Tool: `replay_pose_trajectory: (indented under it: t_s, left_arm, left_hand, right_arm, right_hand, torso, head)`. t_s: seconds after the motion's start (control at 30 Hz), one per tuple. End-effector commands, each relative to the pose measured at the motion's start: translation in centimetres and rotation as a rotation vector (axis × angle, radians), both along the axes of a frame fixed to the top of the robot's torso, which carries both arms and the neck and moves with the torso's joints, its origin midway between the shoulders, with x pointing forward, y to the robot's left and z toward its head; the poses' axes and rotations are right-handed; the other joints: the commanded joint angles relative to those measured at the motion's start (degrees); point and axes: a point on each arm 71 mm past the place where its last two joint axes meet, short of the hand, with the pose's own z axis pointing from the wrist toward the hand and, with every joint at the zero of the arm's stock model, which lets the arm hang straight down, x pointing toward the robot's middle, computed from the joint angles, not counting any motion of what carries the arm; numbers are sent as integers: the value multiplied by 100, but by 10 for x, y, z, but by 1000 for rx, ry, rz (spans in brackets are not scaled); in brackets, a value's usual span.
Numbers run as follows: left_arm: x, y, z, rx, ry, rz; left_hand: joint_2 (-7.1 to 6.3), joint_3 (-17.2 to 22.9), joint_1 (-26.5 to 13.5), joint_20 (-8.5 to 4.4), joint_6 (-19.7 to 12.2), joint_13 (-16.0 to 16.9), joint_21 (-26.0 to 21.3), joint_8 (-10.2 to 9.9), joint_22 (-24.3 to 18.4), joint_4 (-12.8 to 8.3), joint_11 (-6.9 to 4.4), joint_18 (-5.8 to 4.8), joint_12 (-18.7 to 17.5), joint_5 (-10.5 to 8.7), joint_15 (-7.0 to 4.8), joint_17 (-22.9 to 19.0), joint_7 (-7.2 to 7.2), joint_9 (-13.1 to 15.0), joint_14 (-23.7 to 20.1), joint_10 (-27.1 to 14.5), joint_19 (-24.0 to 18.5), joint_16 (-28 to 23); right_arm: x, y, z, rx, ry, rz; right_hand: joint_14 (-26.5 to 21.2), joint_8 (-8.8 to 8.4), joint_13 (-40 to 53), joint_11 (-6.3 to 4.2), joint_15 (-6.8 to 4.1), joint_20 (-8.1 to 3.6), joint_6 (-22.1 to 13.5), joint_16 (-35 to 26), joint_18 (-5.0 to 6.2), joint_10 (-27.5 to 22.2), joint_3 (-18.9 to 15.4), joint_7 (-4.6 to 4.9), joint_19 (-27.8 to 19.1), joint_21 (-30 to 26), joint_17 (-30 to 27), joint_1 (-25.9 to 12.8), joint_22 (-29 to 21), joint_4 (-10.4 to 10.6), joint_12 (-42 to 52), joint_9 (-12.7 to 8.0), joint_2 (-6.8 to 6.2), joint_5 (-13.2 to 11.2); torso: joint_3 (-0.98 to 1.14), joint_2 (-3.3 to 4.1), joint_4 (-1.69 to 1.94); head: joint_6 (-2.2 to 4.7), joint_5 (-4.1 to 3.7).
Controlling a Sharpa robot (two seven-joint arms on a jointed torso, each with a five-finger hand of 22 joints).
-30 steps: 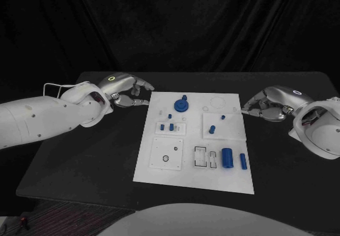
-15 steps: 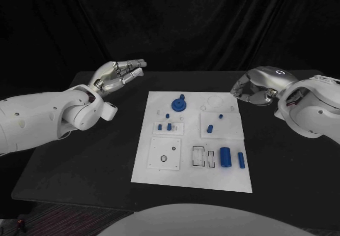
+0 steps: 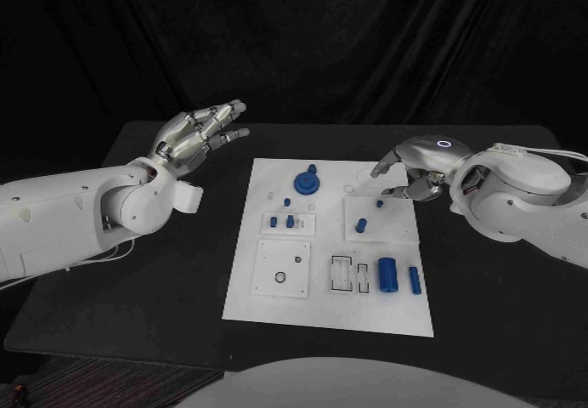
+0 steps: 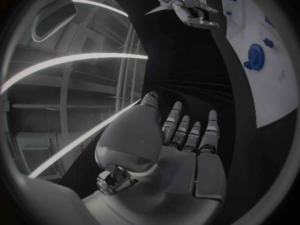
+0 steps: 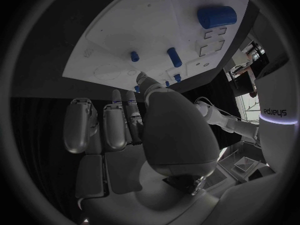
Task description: Assemble the parts on the task board
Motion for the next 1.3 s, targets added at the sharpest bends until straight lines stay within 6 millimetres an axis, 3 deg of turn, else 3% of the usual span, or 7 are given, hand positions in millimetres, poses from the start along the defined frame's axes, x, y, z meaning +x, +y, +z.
replay_pose_trajectory:
  t_s: [0.03, 0.1, 0.33, 0.6, 0.9, 1.3]
  left_arm:
    - [0, -2, 3, -72, -25, -8]
    - [0, -2, 3, -73, -24, -9]
    - [0, -4, 2, -75, -18, -19]
    - [0, -6, 0, -77, -9, -29]
    - [0, -8, -2, -81, -1, -42]
    - [0, -10, -4, -83, 12, -55]
  left_hand:
    - [31, -27, 66, 3, 14, 3, 31, 32, 36, -4, 31, 61, 39, 72, 27, 9, -2, 4, 49, -6, 79, 33]
    - [38, -30, 94, 14, 8, 4, 42, 36, 62, -11, 33, 62, 47, 110, 33, 12, -1, 3, 67, -9, 122, 42]
    - [58, -33, 210, 45, 39, 8, 92, 61, 127, -35, 52, 61, 89, 196, 65, 32, 14, 9, 191, -1, 293, 102]
    - [79, -35, 327, 59, 81, 18, 136, 93, 72, -58, 96, 52, 168, 245, 123, 65, 51, 17, 413, 58, 439, 220]
    - [87, -23, 453, 63, 128, 26, 162, 122, 21, -109, 136, 42, 236, 344, 149, 85, 80, 25, 559, 122, 542, 317]
    - [90, -2, 588, 73, 166, 32, 204, 149, -34, -188, 179, 22, 284, 500, 195, 107, 111, 31, 721, 174, 681, 436]
  right_arm:
    - [-2, 2, -8, -48, 34, 30]
    - [-2, 3, -10, -47, 39, 36]
    - [-5, 4, -15, -38, 44, 53]
    - [-6, 4, -19, -42, 56, 61]
    - [-5, 2, -27, -57, 78, 46]
    - [-3, -1, -36, -71, 100, 31]
  right_hand:
    - [42, 26, -55, 4, -37, -12, 67, 43, 10, 89, -76, 36, 65, 78, 53, 58, 1074, 13, 52, -16, 80, 28]
    - [55, 17, -80, 7, -39, -16, 62, 54, 5, 134, -114, 37, 81, 98, 70, 54, 1080, 32, 73, -30, 88, 38]
    - [92, 70, -195, 13, -38, -20, 238, 86, -11, 446, -188, 177, 135, 161, 114, 89, 1103, 77, 182, -52, 168, 171]
    - [119, 96, -291, 11, -33, -14, 368, 110, -24, 741, -192, 268, 172, 211, 150, 113, 1120, 95, 223, -73, 218, 225]
    - [100, 120, -566, 25, -6, 9, 606, 87, -13, 901, 130, 452, 146, 152, 99, 436, 1105, -99, 0, -139, 233, 884]
    - [80, 138, -683, 10, 22, 23, 738, 71, -8, 1090, 343, 529, 129, 124, 59, 490, 1098, -165, -59, -163, 209, 953]
  torso:
    - [-44, 11, 38]
    - [-51, 13, 48]
    - [-71, 5, 77]
    - [-54, 14, 58]
    - [-55, 10, 55]
    - [-56, 7, 57]
  head:
    - [39, -48]
    - [46, -63]
    - [43, -91]
    - [40, -118]
    - [5, -105]
    - [-27, -103]
